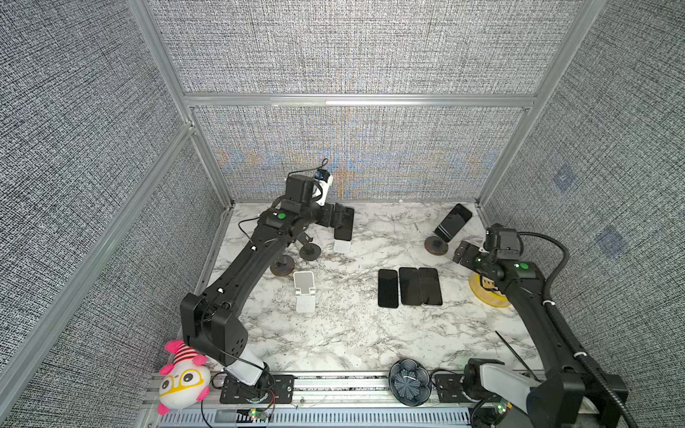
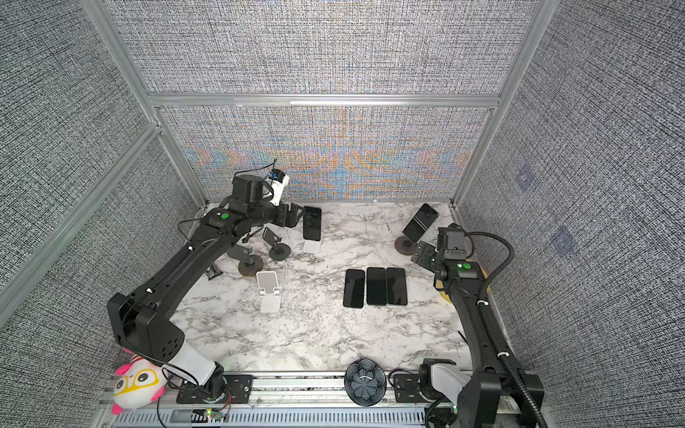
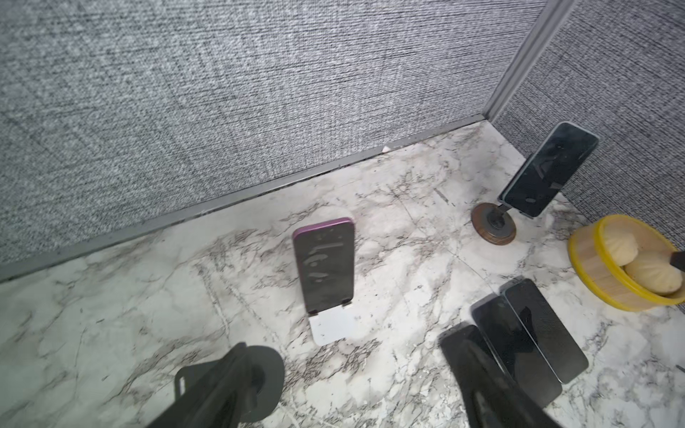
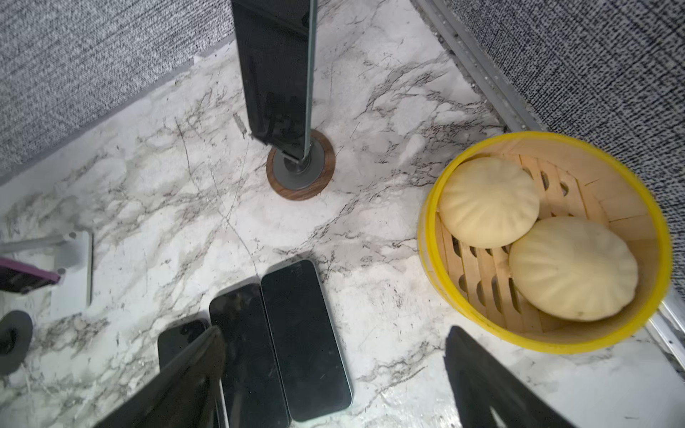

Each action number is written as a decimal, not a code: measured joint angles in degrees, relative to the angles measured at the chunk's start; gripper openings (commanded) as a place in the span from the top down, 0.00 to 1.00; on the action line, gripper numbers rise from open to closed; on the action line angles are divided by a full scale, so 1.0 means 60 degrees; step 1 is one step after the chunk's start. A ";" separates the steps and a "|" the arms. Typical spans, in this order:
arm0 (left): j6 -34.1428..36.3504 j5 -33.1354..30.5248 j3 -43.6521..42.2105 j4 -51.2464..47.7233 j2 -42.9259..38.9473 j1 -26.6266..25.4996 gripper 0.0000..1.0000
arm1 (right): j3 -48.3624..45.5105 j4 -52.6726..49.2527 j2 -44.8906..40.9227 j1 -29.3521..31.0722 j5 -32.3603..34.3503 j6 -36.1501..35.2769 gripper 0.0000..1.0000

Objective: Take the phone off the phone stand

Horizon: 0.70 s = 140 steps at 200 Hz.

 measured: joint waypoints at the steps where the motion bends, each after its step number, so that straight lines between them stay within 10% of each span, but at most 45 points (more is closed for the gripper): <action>1: 0.0000 -0.0004 0.0011 0.0007 0.0011 -0.0029 0.11 | 0.0069 -0.0015 0.0073 -0.0018 -0.0033 0.0007 0.06; 91: -0.0248 0.1355 0.1111 0.1308 0.2142 -0.1869 0.07 | 0.1002 0.1745 0.1701 -0.1264 -0.1428 0.1971 0.16; 140: -0.0226 0.1891 0.1734 0.1413 0.2867 -0.1949 0.07 | 0.0248 0.2725 0.2677 -0.2973 -0.3096 0.2732 0.55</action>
